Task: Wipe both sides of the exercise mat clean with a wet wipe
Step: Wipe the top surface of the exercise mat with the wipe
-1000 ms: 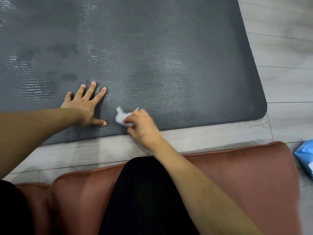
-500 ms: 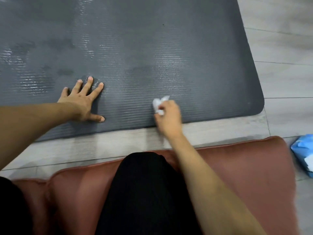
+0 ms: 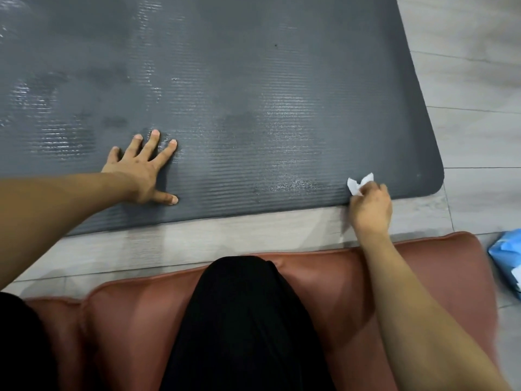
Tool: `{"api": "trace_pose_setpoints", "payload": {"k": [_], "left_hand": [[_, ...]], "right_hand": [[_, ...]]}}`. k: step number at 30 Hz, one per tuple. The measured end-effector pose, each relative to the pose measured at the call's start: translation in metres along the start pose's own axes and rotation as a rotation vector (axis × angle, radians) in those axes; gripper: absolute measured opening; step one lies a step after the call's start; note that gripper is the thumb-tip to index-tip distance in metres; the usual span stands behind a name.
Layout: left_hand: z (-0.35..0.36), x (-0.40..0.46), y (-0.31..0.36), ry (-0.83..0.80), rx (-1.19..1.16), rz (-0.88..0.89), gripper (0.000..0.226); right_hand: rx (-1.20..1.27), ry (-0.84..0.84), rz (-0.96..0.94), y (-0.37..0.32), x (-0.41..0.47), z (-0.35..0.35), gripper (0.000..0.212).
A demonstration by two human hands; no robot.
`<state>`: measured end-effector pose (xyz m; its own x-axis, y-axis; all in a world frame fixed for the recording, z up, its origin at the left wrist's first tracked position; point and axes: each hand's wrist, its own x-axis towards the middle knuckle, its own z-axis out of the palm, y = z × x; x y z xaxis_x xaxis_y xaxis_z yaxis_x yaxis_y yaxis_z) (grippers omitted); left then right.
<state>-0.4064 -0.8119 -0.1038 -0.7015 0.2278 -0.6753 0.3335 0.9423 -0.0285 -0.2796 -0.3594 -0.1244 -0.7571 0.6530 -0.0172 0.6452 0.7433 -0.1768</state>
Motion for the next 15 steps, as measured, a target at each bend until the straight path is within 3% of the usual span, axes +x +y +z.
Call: {"api": "trace_pose_setpoints", "payload": {"k": [5,8,12,15], "left_hand": [[0.003,0.003,-0.002,0.016,-0.018,0.014,0.13],[0.006,0.002,-0.002,0.025,-0.025,0.018,0.129],[0.007,-0.002,-0.004,0.067,-0.06,0.046,0.127],[0.01,-0.005,-0.008,0.113,-0.083,0.067,0.125]], "right_hand": [[0.271,-0.235,-0.468,-0.12,-0.095,0.031,0.017],[0.29,-0.405,-0.782,-0.187,-0.132,0.043,0.016],[0.213,-0.322,-1.067,-0.196,-0.117,0.054,0.009],[0.242,-0.192,-1.003,-0.208,-0.098,0.067,0.017]]}}
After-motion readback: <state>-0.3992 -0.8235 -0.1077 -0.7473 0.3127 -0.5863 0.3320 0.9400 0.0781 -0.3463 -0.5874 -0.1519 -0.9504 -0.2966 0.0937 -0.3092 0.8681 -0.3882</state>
